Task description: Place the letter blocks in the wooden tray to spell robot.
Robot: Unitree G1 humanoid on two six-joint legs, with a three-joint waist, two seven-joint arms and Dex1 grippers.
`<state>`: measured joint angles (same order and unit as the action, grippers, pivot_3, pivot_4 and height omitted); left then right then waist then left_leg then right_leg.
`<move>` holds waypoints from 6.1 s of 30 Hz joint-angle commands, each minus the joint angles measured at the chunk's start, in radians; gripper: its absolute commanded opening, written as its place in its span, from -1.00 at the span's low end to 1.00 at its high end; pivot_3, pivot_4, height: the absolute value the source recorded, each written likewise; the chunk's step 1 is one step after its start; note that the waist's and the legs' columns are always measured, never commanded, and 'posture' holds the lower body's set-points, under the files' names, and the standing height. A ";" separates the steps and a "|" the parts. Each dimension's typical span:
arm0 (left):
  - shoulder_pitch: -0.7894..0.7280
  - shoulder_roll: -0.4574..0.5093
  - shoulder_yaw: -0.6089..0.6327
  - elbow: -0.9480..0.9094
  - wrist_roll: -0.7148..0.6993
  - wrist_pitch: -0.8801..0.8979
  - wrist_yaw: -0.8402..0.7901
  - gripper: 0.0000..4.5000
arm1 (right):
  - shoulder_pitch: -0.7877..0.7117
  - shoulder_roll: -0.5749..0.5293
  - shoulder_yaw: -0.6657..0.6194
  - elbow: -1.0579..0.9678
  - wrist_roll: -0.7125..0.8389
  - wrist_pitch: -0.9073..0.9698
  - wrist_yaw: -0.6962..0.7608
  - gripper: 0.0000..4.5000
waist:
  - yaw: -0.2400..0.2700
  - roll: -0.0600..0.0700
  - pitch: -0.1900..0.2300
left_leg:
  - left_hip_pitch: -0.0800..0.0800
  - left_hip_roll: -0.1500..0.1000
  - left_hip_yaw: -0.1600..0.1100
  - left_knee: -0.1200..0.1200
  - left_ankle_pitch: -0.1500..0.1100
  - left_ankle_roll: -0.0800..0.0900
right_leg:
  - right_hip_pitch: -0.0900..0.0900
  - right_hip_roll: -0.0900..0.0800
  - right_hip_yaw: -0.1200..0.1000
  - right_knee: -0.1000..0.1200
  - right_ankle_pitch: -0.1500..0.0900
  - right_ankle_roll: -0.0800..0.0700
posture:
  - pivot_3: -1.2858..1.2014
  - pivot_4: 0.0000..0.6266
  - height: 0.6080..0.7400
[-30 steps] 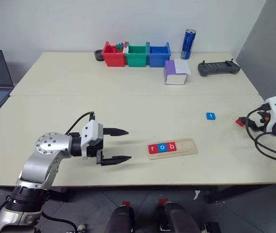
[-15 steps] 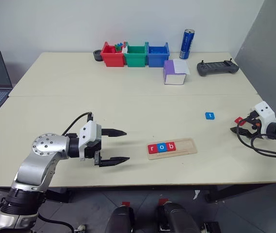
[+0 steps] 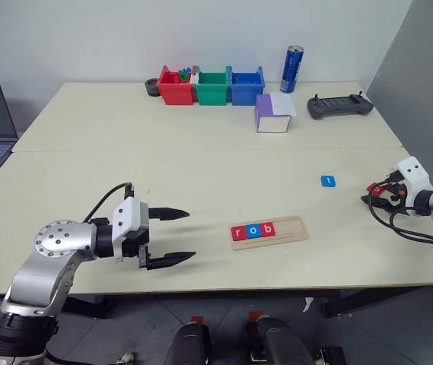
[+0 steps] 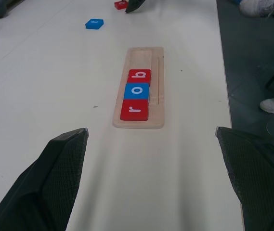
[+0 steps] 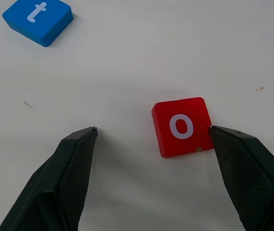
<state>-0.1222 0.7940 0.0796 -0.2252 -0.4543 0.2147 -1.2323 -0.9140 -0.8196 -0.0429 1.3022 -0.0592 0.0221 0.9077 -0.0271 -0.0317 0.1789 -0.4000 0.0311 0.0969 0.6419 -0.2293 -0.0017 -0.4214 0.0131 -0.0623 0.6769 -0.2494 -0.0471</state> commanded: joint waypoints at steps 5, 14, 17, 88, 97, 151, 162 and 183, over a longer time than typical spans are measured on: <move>-0.003 0.013 0.026 0.000 -0.007 -0.020 0.001 1.00 | -0.026 0.001 -0.035 0.005 0.004 -0.035 -0.084 0.74 | 0.000 0.000 0.000 | 0.000 0.000 0.000 0.000 0.000 0.000 | 0.000 0.000 0.000 0.000 0.000 0.000 | 0.03 -0.52 1.00; 0.012 0.023 0.040 0.003 -0.009 -0.031 -0.009 1.00 | -0.008 0.038 -0.055 0.033 0.006 0.013 -0.153 0.74 | -0.001 0.000 0.000 | 0.000 0.000 0.000 0.000 0.000 0.000 | 0.000 0.000 0.000 0.000 0.000 0.000 | 0.03 -0.52 1.00; 0.012 0.034 0.049 -0.014 -0.015 -0.019 -0.003 1.00 | -0.003 0.051 -0.075 0.037 0.011 0.035 -0.173 0.58 | -0.001 -0.001 0.000 | 0.001 0.000 0.000 0.000 0.000 0.000 | 0.001 0.000 0.000 0.000 0.000 0.000 | 0.03 -0.52 1.00; -0.113 -0.015 -0.071 0.046 0.016 -0.004 -0.026 1.00 | 0.091 -0.103 0.309 -0.502 0.062 -0.160 0.646 0.99 | 0.001 -0.001 0.002 | -0.001 0.000 -0.001 -0.012 0.000 0.000 | 0.000 0.001 -0.001 -0.014 0.000 0.004 | 0.03 -0.52 1.00; -0.076 -0.004 -0.050 0.034 0.018 -0.009 -0.021 1.00 | 0.001 -0.061 0.323 -0.311 -0.017 -0.291 0.658 0.99 | 0.001 -0.001 0.002 | 0.000 0.000 0.000 -0.011 0.000 -0.001 | 0.001 0.000 -0.001 -0.012 0.000 0.004 | 0.03 -0.52 1.00; -0.061 0.011 -0.040 -0.041 0.006 0.048 0.026 1.00 | 0.099 0.121 0.475 -0.964 -0.014 0.078 0.623 -0.36 | 0.004 -0.001 0.002 | 0.001 0.001 -0.001 -0.002 0.002 -0.003 | 0.000 0.000 -0.002 0.002 -0.001 0.002 | 0.03 -0.52 1.00; -0.056 0.011 -0.037 0.000 0.014 0.012 0.009 1.00 | 0.085 0.130 0.484 -0.918 -0.059 0.052 0.598 -0.36 | 0.004 -0.001 0.002 | 0.001 0.001 -0.002 -0.001 0.002 -0.003 | 0.000 0.000 -0.002 0.002 -0.001 0.002 | 0.03 -0.52 1.00; -0.050 0.008 -0.042 0.009 0.021 -0.006 0.015 1.00 | 0.019 0.148 0.489 -0.898 -0.084 0.047 0.627 -0.36 | 0.003 -0.001 0.002 | 0.001 0.001 -0.002 0.000 0.002 -0.003 | 0.000 0.000 -0.002 0.003 -0.001 0.002 | 0.03 -0.52 1.00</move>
<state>-0.1756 0.8005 0.0295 -0.2002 -0.4313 0.2275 -1.2138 -0.8594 -0.6605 0.4551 0.4372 -0.1455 0.0749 1.5096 -0.0241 -0.0326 0.1809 -0.3993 0.0319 0.0953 0.6416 -0.2274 -0.0048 -0.4216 0.0131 -0.0641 0.6795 -0.2507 -0.0447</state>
